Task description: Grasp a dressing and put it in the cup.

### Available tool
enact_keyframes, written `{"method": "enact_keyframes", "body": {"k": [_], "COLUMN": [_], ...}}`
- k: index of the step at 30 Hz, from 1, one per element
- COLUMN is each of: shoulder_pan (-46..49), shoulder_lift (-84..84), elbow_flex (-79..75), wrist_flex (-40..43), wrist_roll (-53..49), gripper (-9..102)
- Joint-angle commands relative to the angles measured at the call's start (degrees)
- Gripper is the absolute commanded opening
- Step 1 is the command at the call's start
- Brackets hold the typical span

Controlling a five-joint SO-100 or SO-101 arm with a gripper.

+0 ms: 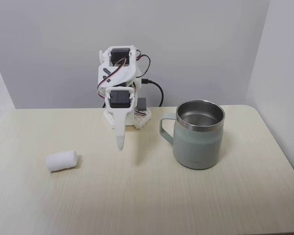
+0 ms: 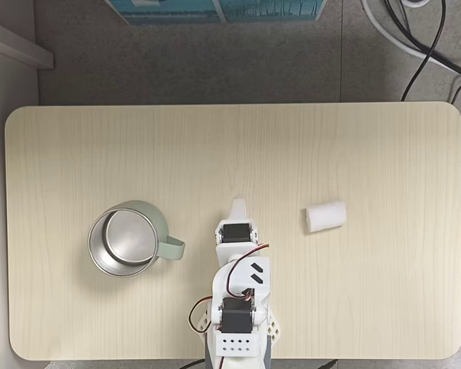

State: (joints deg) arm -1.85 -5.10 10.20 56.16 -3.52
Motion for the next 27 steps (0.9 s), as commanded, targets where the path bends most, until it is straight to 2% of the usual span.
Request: {"method": "enact_keyframes", "body": {"k": [1,21,27], "shoulder_pan": [0.09,-0.62,-0.97], "shoulder_lift": [0.18,0.18,0.18], "elbow_flex": [0.0,0.09,7.03], "wrist_flex": [-0.97,-0.97,1.93], "wrist_roll": [0.7,0.09,-1.67], "gripper": [-3,-3,-2]}}
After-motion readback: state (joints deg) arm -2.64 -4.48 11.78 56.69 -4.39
